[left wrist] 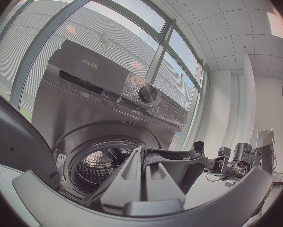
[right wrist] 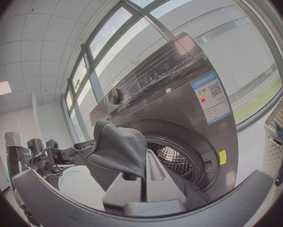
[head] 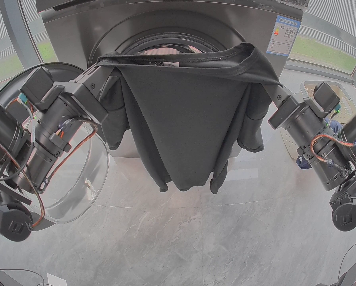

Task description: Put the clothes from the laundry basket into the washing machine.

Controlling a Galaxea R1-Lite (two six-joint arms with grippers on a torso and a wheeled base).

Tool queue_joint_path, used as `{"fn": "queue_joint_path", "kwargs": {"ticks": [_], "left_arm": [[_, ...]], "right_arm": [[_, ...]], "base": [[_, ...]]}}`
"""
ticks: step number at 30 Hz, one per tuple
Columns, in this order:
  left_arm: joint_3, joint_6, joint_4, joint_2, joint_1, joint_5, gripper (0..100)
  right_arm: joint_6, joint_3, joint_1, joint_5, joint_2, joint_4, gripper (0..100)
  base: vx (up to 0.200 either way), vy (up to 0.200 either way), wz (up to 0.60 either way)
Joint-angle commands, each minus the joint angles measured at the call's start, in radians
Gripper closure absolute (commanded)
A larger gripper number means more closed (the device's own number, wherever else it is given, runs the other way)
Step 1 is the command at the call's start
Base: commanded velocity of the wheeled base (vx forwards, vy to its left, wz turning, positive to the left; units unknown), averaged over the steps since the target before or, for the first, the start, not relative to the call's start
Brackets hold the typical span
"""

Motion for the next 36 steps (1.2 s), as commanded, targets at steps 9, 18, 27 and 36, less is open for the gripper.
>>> {"fn": "queue_joint_path", "kwargs": {"ticks": [9,18,27,36], "left_arm": [[-0.047,0.007,0.052,0.116,-0.111,-0.007,100],[-0.171,0.006,0.063,0.182,-0.111,0.002,100],[-0.186,0.007,0.066,0.191,-0.119,-0.003,100],[-0.188,0.006,0.069,0.187,-0.119,-0.001,100]], "right_arm": [[0.001,0.017,0.039,0.004,0.118,-0.002,100],[0.001,-0.020,0.050,0.028,0.345,0.001,0],[-0.005,-0.058,0.033,0.037,0.485,-0.002,0],[-0.014,-0.146,0.030,0.063,0.561,-0.006,0]], "base": [[0.000,0.000,0.00],[0.000,0.000,0.00],[0.000,0.000,0.00],[0.000,0.000,0.00]]}}
